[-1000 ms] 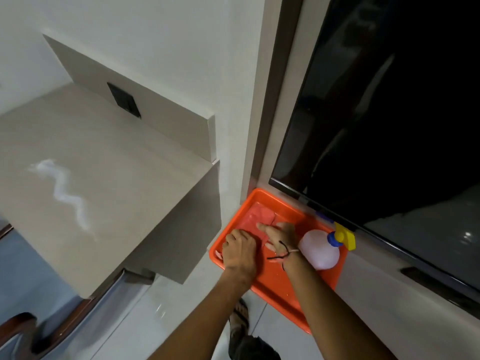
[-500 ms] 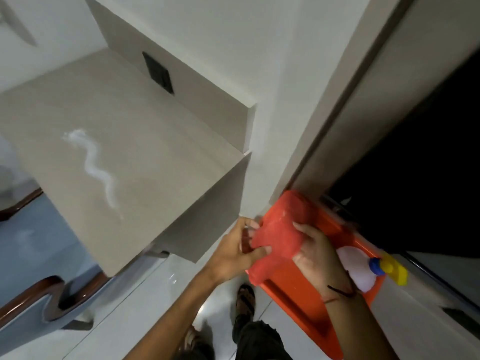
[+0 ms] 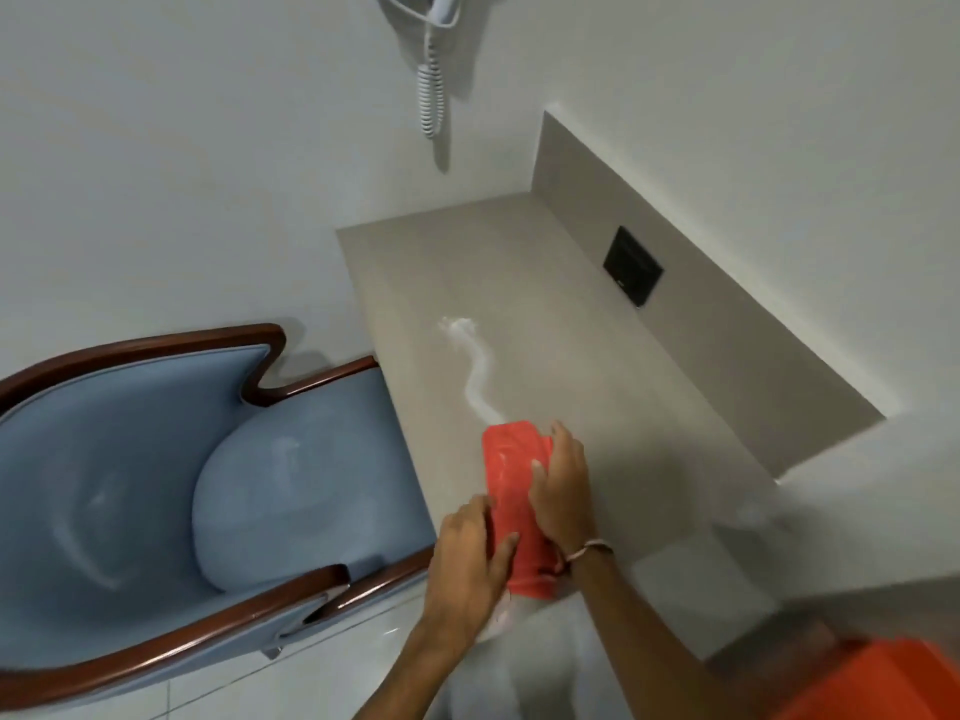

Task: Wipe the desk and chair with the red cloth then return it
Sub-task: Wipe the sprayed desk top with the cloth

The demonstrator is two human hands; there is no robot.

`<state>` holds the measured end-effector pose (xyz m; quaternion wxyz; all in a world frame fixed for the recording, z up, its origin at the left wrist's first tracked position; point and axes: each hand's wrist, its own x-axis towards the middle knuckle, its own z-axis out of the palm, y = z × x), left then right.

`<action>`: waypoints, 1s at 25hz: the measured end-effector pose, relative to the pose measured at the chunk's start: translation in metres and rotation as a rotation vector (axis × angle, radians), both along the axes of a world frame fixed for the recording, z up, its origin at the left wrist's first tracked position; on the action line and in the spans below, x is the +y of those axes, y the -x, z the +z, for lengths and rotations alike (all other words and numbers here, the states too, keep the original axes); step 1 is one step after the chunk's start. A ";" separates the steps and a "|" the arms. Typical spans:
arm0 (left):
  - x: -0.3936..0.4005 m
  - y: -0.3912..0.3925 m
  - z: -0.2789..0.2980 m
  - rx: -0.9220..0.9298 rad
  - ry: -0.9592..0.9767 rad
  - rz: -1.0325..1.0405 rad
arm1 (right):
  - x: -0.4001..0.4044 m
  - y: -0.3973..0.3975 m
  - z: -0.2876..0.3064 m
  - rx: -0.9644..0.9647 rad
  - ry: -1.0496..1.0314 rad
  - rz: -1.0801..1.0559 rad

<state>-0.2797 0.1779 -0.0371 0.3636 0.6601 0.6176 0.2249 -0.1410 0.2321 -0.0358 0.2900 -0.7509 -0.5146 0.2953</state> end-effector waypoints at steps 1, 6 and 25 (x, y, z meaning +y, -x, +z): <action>0.012 0.016 -0.016 0.143 -0.110 -0.038 | 0.002 0.018 -0.019 -0.187 -0.002 0.044; 0.129 0.076 -0.057 0.447 -0.199 -0.074 | -0.011 0.050 -0.072 -0.635 0.021 0.233; 0.315 0.135 -0.102 0.518 -0.255 -0.035 | 0.291 0.049 -0.078 -0.692 -0.127 0.372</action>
